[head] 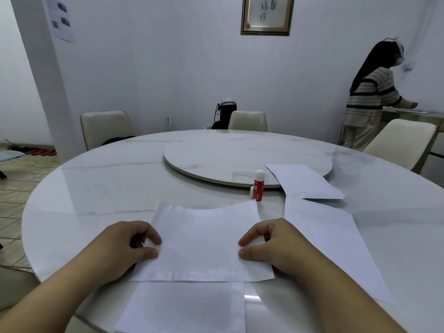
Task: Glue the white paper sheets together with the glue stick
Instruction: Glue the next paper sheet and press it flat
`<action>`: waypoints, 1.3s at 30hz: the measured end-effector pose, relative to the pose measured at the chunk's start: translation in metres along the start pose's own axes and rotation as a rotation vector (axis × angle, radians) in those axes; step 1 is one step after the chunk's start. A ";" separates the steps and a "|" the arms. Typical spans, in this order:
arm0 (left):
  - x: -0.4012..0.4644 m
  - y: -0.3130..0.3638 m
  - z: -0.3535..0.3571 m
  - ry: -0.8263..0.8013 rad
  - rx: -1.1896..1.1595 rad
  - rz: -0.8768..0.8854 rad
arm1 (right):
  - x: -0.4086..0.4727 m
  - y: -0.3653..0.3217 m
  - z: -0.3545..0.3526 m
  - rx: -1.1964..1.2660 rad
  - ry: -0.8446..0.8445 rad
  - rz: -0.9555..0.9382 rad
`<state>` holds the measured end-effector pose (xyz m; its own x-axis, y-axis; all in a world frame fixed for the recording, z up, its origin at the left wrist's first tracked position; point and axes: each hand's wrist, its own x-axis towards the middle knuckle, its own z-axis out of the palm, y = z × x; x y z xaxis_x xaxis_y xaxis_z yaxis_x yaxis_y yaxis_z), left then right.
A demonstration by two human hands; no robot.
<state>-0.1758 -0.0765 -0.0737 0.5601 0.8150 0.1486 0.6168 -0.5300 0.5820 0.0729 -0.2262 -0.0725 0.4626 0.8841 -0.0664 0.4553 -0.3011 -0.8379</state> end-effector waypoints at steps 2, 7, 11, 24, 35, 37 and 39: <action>0.000 -0.001 0.000 0.009 0.006 0.004 | 0.000 0.000 0.001 -0.013 0.005 -0.003; -0.001 -0.001 0.002 0.024 0.026 0.018 | 0.001 0.000 0.002 -0.040 0.018 -0.016; -0.001 -0.001 0.004 0.011 0.082 0.034 | 0.001 -0.001 0.003 -0.069 0.032 -0.019; 0.023 0.052 0.061 0.048 0.277 0.093 | 0.024 -0.026 0.045 -0.646 0.083 -0.237; 0.029 0.034 0.068 -0.107 0.392 -0.034 | 0.032 -0.002 0.050 -0.730 -0.026 -0.081; 0.029 0.030 0.065 -0.091 0.400 -0.063 | 0.030 -0.002 0.047 -0.724 -0.022 -0.076; 0.027 0.029 0.063 -0.054 0.418 -0.119 | 0.029 -0.001 0.047 -0.724 0.019 -0.052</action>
<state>-0.1078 -0.0844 -0.1038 0.4926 0.8688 0.0512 0.8436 -0.4911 0.2170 0.0499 -0.1839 -0.0993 0.4364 0.8995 -0.0215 0.8637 -0.4255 -0.2703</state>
